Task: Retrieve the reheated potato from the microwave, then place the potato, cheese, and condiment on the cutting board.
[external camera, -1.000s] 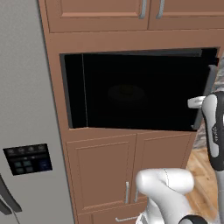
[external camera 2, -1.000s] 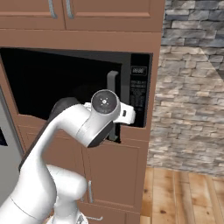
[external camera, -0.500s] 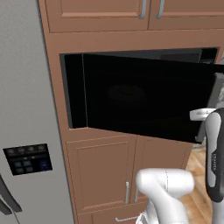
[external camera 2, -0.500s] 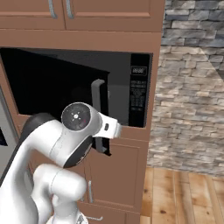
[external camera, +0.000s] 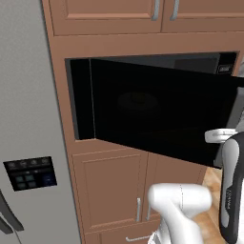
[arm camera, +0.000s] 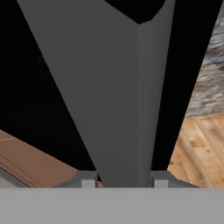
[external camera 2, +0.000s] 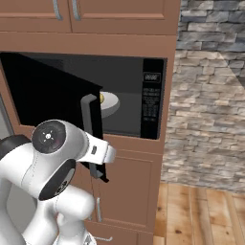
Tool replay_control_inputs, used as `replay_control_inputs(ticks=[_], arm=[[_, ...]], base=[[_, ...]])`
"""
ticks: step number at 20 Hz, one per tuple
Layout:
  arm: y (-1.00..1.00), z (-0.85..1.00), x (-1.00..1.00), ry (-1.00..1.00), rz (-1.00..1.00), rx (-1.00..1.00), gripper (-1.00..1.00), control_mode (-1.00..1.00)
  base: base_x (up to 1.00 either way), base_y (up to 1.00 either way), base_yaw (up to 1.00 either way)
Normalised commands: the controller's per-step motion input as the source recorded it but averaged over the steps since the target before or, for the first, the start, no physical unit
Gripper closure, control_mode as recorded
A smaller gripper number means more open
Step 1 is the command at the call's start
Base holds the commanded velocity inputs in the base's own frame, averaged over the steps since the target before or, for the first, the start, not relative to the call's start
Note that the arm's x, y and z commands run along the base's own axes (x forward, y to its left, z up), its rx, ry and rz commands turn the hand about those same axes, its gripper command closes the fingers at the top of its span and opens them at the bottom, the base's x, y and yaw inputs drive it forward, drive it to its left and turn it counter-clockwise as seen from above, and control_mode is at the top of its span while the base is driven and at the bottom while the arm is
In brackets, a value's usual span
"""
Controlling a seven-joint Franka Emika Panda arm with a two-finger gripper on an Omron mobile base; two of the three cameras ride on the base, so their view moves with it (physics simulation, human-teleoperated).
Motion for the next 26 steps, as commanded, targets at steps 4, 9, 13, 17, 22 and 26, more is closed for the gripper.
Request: replay_control_inputs(ticks=[4, 9, 13, 17, 22, 26], arm=[[0.33, 0.03, -0.04, 0.00, -0.08, 0.00, 1.00, -1.00], [0.19, 0.02, -0.10, 0.00, -0.01, 0.00, -1.00, -1.00], [0.06, -0.02, -0.24, -0.02, -0.02, 0.00, -1.00, -1.00], [-0.06, 0.06, -0.49, 0.00, -0.03, 0.02, -1.00, -1.00], [-0.06, 0.12, -0.56, 0.00, -0.03, 0.11, -1.00, -1.00], [-0.52, 0.08, -0.10, 0.04, -0.03, 0.32, -1.00, -1.00]], base=[[0.00, 0.00, 0.00], [0.00, 0.00, 0.00], [0.00, 0.00, 0.00], [0.00, 0.00, 0.00], [0.00, 0.00, 0.00], [0.00, 0.00, 0.00]])
